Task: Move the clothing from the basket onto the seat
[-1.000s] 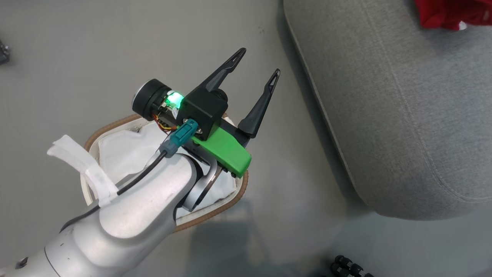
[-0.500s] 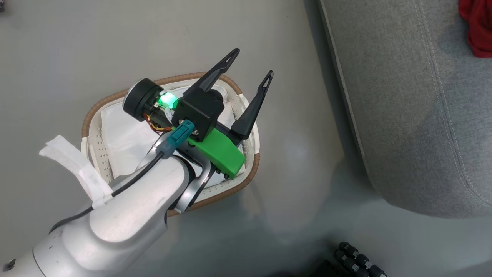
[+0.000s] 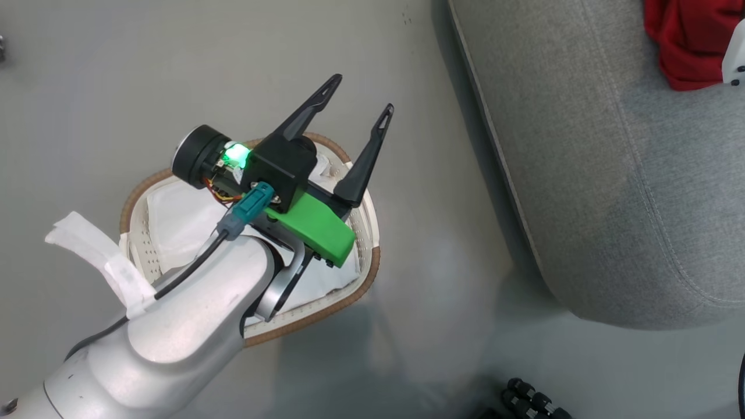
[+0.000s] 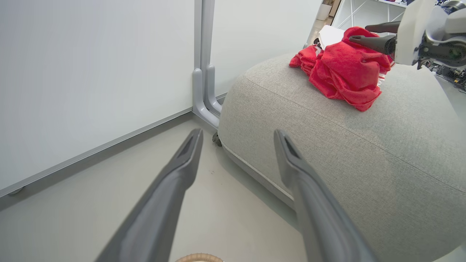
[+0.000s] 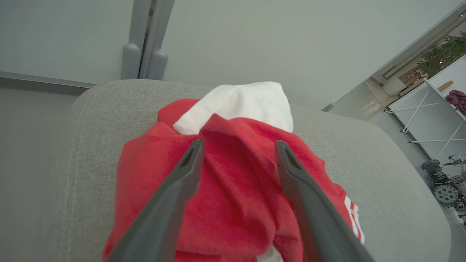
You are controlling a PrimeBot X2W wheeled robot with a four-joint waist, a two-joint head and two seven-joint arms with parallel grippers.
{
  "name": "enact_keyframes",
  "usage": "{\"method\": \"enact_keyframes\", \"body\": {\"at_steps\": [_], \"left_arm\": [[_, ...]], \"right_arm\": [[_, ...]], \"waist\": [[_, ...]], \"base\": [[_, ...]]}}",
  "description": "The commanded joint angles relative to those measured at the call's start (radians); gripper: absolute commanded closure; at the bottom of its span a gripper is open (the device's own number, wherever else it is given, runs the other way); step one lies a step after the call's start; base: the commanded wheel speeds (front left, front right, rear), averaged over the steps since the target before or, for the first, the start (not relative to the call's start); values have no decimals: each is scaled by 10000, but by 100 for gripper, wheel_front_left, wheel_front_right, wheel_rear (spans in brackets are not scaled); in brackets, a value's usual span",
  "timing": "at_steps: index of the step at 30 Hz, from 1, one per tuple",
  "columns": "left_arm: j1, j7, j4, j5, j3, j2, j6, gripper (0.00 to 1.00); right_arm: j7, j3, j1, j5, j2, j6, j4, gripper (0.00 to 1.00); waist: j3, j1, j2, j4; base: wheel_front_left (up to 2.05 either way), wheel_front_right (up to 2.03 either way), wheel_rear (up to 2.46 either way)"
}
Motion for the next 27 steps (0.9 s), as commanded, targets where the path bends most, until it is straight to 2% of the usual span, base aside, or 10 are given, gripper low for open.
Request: {"method": "enact_keyframes", "body": {"at_steps": [1,6,16,22,27], "left_arm": [[198,-143,119,-137,73,-13,37,0],[475,-605,571,-431,279,-172,7,0],[1764,-1337,1623,-1077,1153,-443,-94,0],[2818,-1402,1757,-1069,2300,-353,18,0],[4081,-1398,1506,-769,3620,-391,162,0]], "right_arm": [[-69,176,21,47,-9,-14,69,0],[-173,869,-140,317,-54,-14,112,0],[-227,2132,637,1933,602,-14,-163,0],[-230,2797,2153,2985,1030,-14,-1491,0],[-233,2890,3860,3474,1410,-14,-3127,0]], "waist": [[-440,-1,0,-1],[-1182,-1,0,236],[-2977,-1,0,1224],[-3653,-1,0,1843],[-4049,-1,0,2275]], "base": [[0,0,0],[0,0,0],[0,0,0],[0,0,0],[0,0,0]]}}
